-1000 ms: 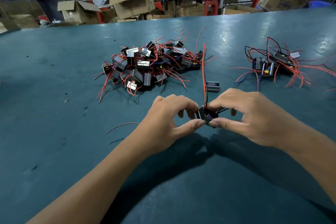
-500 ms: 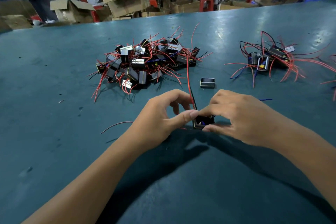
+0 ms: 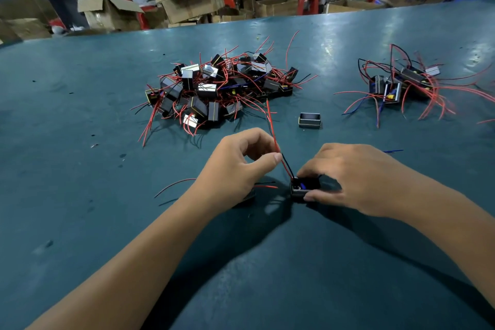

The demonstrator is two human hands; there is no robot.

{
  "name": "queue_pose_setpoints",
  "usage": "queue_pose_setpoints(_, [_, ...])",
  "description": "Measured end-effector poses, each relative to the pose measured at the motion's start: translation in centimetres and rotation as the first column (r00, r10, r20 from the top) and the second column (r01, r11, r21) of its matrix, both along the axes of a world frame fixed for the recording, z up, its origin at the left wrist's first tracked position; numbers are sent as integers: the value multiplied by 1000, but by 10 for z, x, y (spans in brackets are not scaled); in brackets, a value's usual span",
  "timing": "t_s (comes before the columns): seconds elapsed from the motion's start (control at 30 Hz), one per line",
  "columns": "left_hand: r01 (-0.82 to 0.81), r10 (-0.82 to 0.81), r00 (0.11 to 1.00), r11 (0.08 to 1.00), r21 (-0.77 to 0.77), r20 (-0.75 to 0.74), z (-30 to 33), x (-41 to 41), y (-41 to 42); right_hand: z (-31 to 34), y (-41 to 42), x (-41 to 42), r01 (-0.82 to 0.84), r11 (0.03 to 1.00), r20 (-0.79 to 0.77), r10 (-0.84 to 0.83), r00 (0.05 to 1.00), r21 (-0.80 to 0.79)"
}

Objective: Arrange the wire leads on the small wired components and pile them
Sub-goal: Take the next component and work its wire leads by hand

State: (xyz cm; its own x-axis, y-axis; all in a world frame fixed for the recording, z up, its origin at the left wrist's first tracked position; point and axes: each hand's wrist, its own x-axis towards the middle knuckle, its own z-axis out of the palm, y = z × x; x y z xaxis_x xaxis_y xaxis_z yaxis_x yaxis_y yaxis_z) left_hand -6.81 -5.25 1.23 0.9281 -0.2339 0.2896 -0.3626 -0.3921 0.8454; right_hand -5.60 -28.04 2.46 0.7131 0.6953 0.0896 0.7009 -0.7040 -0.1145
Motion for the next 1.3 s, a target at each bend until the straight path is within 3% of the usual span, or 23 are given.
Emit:
queue_pose_setpoints(0.1, [54, -54, 999, 998, -22, -8, 1, -1, 1, 2, -3, 1, 11, 999, 2, -11, 1000, -32])
queue_pose_setpoints(0.23, [152, -152, 988, 984, 92, -11, 6, -4, 2, 1, -4, 2, 10, 999, -22, -11, 1000, -50])
queue_pose_setpoints(0.33, [205, -199, 977, 974, 95, -69, 10, -4, 8, 0, -5, 3, 15, 1000, -47, -16, 999, -27])
queue_pose_setpoints(0.43, [233, -221, 970, 965, 121, -101, 13, -3, 12, -1, -1, 1, 39, 994, -33, -36, 999, 99])
queue_pose_setpoints(0.57, [273, -261, 960, 951, 146, -100, 14, -2, 15, -7, 19, -9, 120, 909, -26, -120, 992, 399])
queue_pose_setpoints(0.83, [95, -87, 987, 994, 54, -138, 4, 4, 15, -8, 21, -14, 174, 826, -140, -117, 983, 536])
queue_pose_setpoints(1.2, [132, -129, 991, 989, 67, -47, 5, 0, 7, -9, 38, -18, 194, 679, -222, -48, 974, 708])
queue_pose_setpoints(1.3, [96, -93, 993, 995, 33, -74, 5, 1, 8, -9, 38, -20, 162, 659, -185, -36, 982, 734])
